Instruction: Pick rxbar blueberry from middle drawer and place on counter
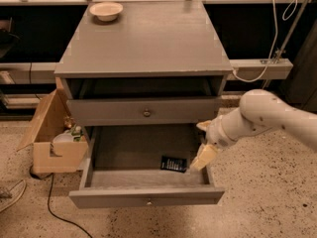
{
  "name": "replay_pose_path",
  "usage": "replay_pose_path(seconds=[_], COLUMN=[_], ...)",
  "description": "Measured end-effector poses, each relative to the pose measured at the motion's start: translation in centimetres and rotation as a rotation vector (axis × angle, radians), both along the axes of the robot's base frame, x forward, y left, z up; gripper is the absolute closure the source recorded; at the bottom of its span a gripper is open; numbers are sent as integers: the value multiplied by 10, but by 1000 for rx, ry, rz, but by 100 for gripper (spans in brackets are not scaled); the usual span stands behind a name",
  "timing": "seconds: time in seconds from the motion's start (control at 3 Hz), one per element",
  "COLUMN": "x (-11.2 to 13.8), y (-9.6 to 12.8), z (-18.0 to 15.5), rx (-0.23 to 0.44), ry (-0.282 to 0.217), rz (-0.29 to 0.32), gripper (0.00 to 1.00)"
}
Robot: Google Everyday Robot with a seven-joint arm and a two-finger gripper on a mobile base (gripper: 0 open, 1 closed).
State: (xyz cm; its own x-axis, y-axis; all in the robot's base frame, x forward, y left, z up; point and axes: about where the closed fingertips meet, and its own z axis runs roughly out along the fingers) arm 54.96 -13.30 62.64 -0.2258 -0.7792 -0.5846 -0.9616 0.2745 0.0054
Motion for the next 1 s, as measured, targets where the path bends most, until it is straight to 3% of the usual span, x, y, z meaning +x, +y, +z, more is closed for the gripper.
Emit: replay_pose_path(seconds=[0.33,0.67,1.0], x=[6,19,41], y=[6,13,19], z=[-53,-96,-125], rx=[1,8,22], ry=[85,74,4], rz=[-3,6,19], gripper=[0,0,0])
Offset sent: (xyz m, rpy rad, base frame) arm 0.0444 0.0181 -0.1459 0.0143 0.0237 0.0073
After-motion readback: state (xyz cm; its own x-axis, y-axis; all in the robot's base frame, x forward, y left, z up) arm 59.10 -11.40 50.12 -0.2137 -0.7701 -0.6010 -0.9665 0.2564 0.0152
